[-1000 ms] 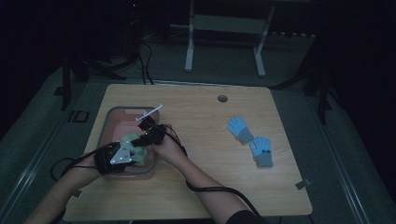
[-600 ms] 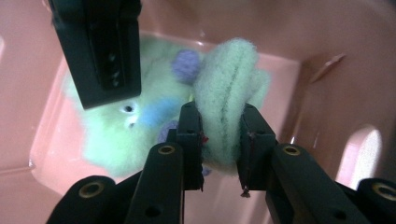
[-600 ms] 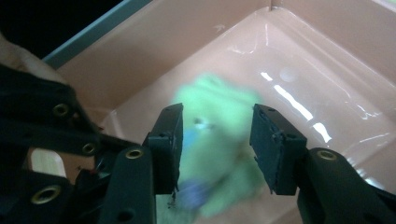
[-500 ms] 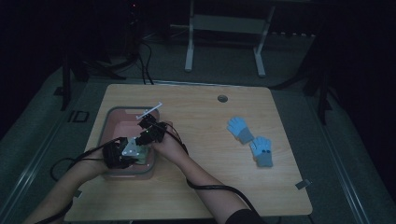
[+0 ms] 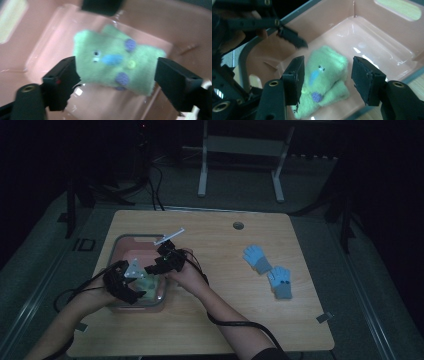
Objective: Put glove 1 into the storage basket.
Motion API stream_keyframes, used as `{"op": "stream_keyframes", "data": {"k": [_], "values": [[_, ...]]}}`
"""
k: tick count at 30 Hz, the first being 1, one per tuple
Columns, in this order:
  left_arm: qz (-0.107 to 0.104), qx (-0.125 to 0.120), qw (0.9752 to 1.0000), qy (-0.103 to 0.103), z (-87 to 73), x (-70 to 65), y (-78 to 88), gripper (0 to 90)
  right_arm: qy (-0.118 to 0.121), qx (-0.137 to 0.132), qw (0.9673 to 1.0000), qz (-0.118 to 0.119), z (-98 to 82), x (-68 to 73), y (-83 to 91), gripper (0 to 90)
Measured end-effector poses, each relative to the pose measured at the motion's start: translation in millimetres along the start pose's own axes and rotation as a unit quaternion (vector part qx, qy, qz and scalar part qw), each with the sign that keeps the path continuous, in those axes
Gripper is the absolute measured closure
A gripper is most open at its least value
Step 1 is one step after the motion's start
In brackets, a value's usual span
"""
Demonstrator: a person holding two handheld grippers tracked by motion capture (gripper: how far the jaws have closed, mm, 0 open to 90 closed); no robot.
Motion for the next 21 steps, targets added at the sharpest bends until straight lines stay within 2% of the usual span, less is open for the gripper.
{"op": "stream_keyframes", "data": {"k": [1, 2, 3, 5, 7, 11, 15, 18, 21], "values": [[-0.002, -0.006, 1.0, 0.007, 0.8, 0.6, 2.0, 14.3, 0.002, -0.002, 1.0, -0.001, -0.3, 0.1, 3.1, 43.9], [0.007, -0.02, 0.9996, 0.018, 2.1, -0.1, 4.1, 12.9, 0.003, -0.005, 1.0, -0.001, -0.8, 0.5, 6.2, 43.7], [0.003, -0.027, 0.9993, 0.024, 3.0, -0.6, 5.4, 8.3, 0.003, -0.009, 1.0, -0.001, -1.9, 0.7, 9.9, 42.8], [-0.021, -0.037, 0.9984, 0.038, 5.8, -2.7, 8.4, 6.8, 0.001, -0.012, 0.9999, 0.002, -4.1, 1.4, 15.0, 42.3], [-0.025, -0.048, 0.9977, 0.039, 8.8, -6.9, 10.5, 6.8, 0.005, -0.016, 0.9999, 0.003, -7.9, 2.6, 20.9, 41.3], [-0.05, -0.06, 0.9959, 0.046, 16.8, -18.0, 12.8, 6.8, 0.008, -0.02, 0.9998, 0.004, -18.4, 4.6, 32.8, 40.7], [-0.063, -0.071, 0.9946, 0.043, 27.8, -30.1, 13.9, 4.5, 0.012, -0.019, 0.9997, 0.003, -30.2, 4.2, 43.4, 40.7], [-0.068, -0.073, 0.9945, 0.031, 36.4, -40.8, 13.2, 4.3, 0.01, -0.018, 0.9998, 0.0, -39.5, 2.3, 51.1, 40.7], [-0.079, -0.08, 0.9935, 0.022, 44.7, -51.2, 12.0, 4.3, 0.007, -0.02, 0.9998, -0.003, -49.2, -1.0, 60.3, 40.8]]}}
Point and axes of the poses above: each handheld gripper's, and its own axes: y roughly backward along the jaws, z roughly out of its top, x roughly to its left, the point moved 2 cm from there along -y, roughly forward along the jaws, and after that the axes turned 10 degrees about y, right-handed, at the moved point
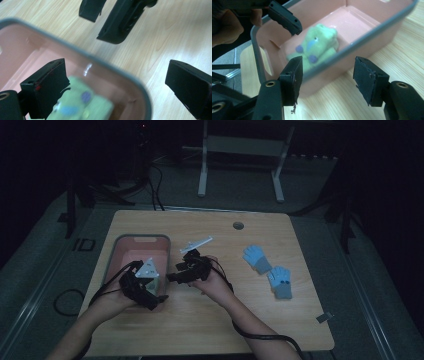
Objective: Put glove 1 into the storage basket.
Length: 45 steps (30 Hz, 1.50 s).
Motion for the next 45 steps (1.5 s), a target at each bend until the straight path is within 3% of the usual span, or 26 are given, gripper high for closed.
{"op": "stream_keyframes", "data": {"k": [9, 13, 17, 19, 21, 25, 30, 35, 40, 45], "values": [[-0.036, -0.017, 0.9992, -0.001, 16.2, -25.4, -14.8, 4.3, -0.005, 0.01, 0.9998, -0.019, -25.1, -12.5, 27.1, 39.8], [-0.044, -0.013, 0.999, 0.0, 18.3, -35.9, -25.1, 4.3, -0.003, 0.015, 0.9995, -0.029, -37.8, -19.3, 39.8, 35.4], [-0.049, -0.009, 0.9988, -0.001, 20.6, -46.1, -35.2, 4.3, -0.011, 0.014, 0.9996, -0.023, -53.8, -28.0, 52.1, 28.9], [-0.054, -0.017, 0.9983, -0.011, 22.4, -52.6, -37.7, 4.3, -0.019, 0.014, 0.9995, -0.021, -63.3, -32.2, 56.9, 27.0], [-0.059, -0.028, 0.9972, -0.036, 24.6, -61.0, -39.6, 3.3, -0.027, 0.014, 0.9992, -0.025, -73.4, -36.0, 61.1, 26.3], [-0.077, -0.033, 0.9957, -0.04, 28.6, -73.6, -46.9, 2.4, -0.03, 0.021, 0.9983, -0.045, -94.5, -40.9, 70.5, 23.8], [-0.085, -0.034, 0.9953, -0.031, 29.1, -85.9, -65.5, 2.4, -0.017, 0.009, 0.9974, -0.07, -111.5, -42.2, 84.1, 22.2], [-0.097, -0.047, 0.9942, -0.003, 24.2, -89.9, -82.6, 2.4, -0.019, 0.0, 0.9975, -0.068, -126.0, -43.9, 92.3, 18.8], [-0.103, -0.046, 0.9936, 0.005, 16.9, -94.7, -95.6, 2.4, 0.005, 0.003, 0.9971, -0.076, -139.9, -40.1, 97.2, 16.2], [-0.104, -0.041, 0.9937, 0.012, 6.3, -95.5, -106.8, 2.4, 0.005, 0.005, 0.997, -0.077, -154.2, -37.6, 103.9, 14.3]]}}
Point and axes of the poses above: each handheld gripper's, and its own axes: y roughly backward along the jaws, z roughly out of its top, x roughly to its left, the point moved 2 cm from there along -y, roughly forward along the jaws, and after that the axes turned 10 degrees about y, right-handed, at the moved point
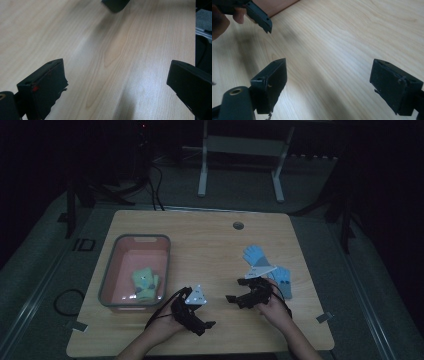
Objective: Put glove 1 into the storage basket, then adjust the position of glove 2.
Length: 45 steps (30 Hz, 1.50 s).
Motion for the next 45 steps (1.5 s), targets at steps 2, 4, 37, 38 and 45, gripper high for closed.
{"op": "stream_keyframes", "data": {"k": [2, 4, 37, 38, 45], "values": [[0.004, -0.001, 1.0, 0.003, -4.2, 0.1, -3.1, 2.4, -0.001, 0.001, 1.0, -0.002, -5.2, -0.5, 2.9, 14.2], [0.008, -0.007, 0.9999, 0.004, -7.8, 0.4, -4.9, 2.4, -0.008, 0.001, 1.0, -0.003, -10.1, -1.2, 5.7, 14.0], [0.029, -0.033, 0.9987, 0.026, -38.3, -0.4, -4.6, 2.4, -0.066, 0.002, 0.9904, -0.121, -36.9, -50.3, 58.7, 50.6], [0.03, -0.032, 0.9987, 0.026, -38.5, -0.6, -4.7, 2.4, -0.063, 0.001, 0.9901, -0.126, -35.7, -53.3, 60.2, 50.3], [0.043, -0.035, 0.9983, 0.02, -40.0, -1.6, -3.8, 2.4, -0.064, -0.001, 0.9865, -0.15, -29.8, -71.9, 63.2, 50.0]]}}
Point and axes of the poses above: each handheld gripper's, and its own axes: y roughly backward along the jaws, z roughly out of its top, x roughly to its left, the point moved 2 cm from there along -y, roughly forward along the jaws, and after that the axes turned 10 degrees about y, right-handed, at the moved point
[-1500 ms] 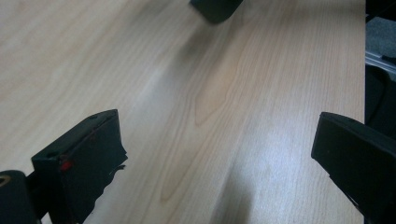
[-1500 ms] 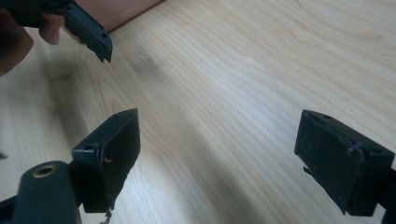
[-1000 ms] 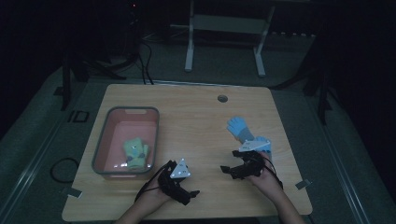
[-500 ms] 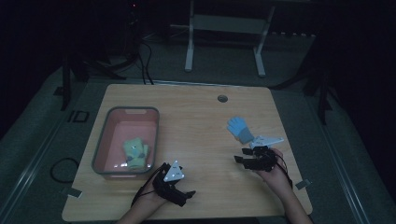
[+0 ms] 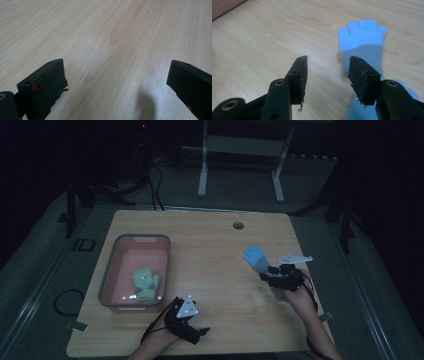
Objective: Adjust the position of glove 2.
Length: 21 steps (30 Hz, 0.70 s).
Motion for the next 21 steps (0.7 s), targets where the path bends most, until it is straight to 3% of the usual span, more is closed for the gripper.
{"op": "stream_keyframes", "data": {"k": [4, 12, 16, 21], "values": [[0.015, -0.008, 0.9998, -0.007, -0.1, -2.3, 1.8, 2.4, -0.002, 0.0, 0.9999, -0.014, 5.9, -12.4, -6.7, 55.0], [0.003, -0.014, 0.9999, 0.003, -1.4, -2.3, 3.6, 0.6, -0.009, 0.013, 0.9995, -0.026, 14.3, -33.4, -29.5, 58.9], [-0.008, -0.016, 0.9998, 0.003, -2.5, -2.5, 3.1, 0.6, 0.005, 0.017, 0.9993, -0.033, 20.5, -41.4, -41.3, 61.9], [-0.012, -0.014, 0.9998, -0.008, -3.7, -4.2, 2.1, 0.7, 0.027, 0.021, 0.9984, -0.044, 26.0, -47.3, -56.4, 59.2]]}}
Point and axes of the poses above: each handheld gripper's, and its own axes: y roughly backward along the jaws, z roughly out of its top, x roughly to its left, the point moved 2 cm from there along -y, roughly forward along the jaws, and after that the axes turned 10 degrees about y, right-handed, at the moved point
